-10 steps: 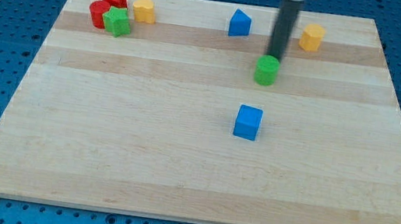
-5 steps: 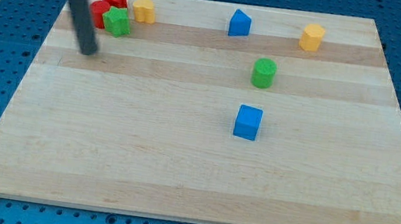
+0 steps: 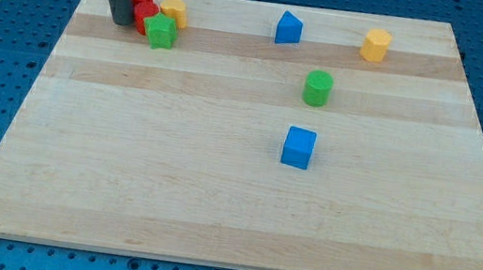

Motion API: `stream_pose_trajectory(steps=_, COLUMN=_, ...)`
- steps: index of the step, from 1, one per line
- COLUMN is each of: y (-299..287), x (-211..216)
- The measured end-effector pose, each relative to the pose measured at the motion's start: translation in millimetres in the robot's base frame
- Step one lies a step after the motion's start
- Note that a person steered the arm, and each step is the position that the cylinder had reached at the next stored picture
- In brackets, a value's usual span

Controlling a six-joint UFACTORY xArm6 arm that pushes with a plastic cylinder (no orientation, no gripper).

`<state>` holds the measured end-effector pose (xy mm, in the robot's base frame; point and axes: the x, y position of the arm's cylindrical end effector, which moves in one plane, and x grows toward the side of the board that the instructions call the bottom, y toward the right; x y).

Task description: Push green star diagonally below red circle

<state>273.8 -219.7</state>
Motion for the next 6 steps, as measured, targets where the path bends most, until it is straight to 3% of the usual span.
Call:
stream_pose_trajectory(steps=3, y=54, x=20)
stream_pose_trajectory(steps=6, y=161, x=42)
